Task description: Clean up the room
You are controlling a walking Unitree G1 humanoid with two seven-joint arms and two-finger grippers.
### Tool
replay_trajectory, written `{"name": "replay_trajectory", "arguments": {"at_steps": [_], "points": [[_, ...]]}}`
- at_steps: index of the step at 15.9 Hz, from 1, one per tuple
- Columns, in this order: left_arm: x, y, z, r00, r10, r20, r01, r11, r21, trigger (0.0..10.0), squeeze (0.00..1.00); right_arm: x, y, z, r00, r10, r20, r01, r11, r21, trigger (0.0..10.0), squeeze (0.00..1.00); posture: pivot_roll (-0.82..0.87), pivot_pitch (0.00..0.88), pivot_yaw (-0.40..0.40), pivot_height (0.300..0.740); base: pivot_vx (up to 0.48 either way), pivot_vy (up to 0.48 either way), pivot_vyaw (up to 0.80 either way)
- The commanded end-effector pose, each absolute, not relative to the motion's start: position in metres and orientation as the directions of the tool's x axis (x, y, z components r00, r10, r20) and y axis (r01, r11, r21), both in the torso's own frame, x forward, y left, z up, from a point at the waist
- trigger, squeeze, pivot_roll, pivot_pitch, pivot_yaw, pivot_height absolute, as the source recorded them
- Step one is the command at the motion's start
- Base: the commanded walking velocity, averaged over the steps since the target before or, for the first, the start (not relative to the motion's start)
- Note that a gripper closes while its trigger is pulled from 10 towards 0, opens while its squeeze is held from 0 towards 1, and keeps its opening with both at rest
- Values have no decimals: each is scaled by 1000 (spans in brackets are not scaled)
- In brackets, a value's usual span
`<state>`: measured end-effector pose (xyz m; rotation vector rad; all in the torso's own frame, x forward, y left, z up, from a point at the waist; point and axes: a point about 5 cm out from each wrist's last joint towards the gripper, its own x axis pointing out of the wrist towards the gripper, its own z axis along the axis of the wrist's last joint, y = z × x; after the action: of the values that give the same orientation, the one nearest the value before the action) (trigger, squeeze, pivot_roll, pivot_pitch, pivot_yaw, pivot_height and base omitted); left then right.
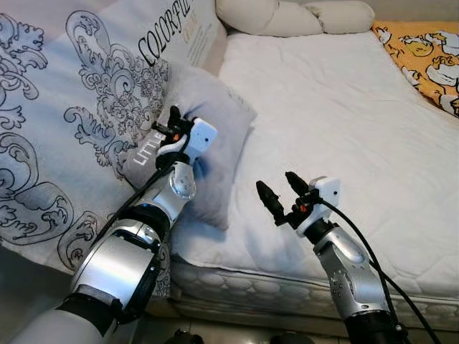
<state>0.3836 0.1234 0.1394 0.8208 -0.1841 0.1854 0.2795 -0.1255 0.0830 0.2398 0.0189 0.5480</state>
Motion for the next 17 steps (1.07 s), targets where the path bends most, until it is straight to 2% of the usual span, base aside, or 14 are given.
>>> {"name": "replay_trajectory", "arguments": {"at_steps": [1,2,7,8,9,10,12,13,15,17], "points": [[384,130,138,968,115,223,-243,656,714,10000,310,275,-121,83,833,552,41,-545,806,232,10000,1000,-246,58,90,740,0,0,0],[382,130,131,977,112,180,-207,675,708,10000,1000,271,-119,85,814,579,51,-574,786,232,10000,1000,-254,63,94,740,0,0,0],[384,136,141,962,150,227,-264,715,648,10000,1000,266,-124,89,802,591,85,-593,771,232,10000,1000,-251,37,94,740,0,0,0],[385,137,147,959,141,246,-265,753,602,10000,1000,266,-125,89,805,588,85,-590,775,226,10000,1000,-247,29,93,740,0,0,0],[387,133,154,961,101,258,-232,802,551,10000,1000,266,-127,89,810,581,87,-584,780,225,10000,1000,-239,18,87,740,0,0,0],[387,126,156,974,16,226,-129,860,493,10000,1000,267,-128,90,818,567,95,-573,788,224,10000,1000,-222,1,80,740,0,0,0],[379,110,163,958,-213,195,167,959,228,10000,1000,271,-135,95,863,494,106,-504,828,245,10000,1000,-198,0,69,740,0,0,0],[364,116,168,949,-248,193,242,969,54,10000,1000,275,-136,97,882,459,106,-470,845,254,10000,1000,-193,0,66,740,0,0,0],[345,132,165,958,-226,177,215,973,82,10000,1000,281,-134,105,907,409,103,-422,871,252,10000,1000,-179,0,53,740,0,0,0],[327,141,162,948,-265,175,251,963,100,10000,1000,283,-133,113,920,376,112,-392,883,257,10000,1000,-159,0,22,740,0,0,0]]}}
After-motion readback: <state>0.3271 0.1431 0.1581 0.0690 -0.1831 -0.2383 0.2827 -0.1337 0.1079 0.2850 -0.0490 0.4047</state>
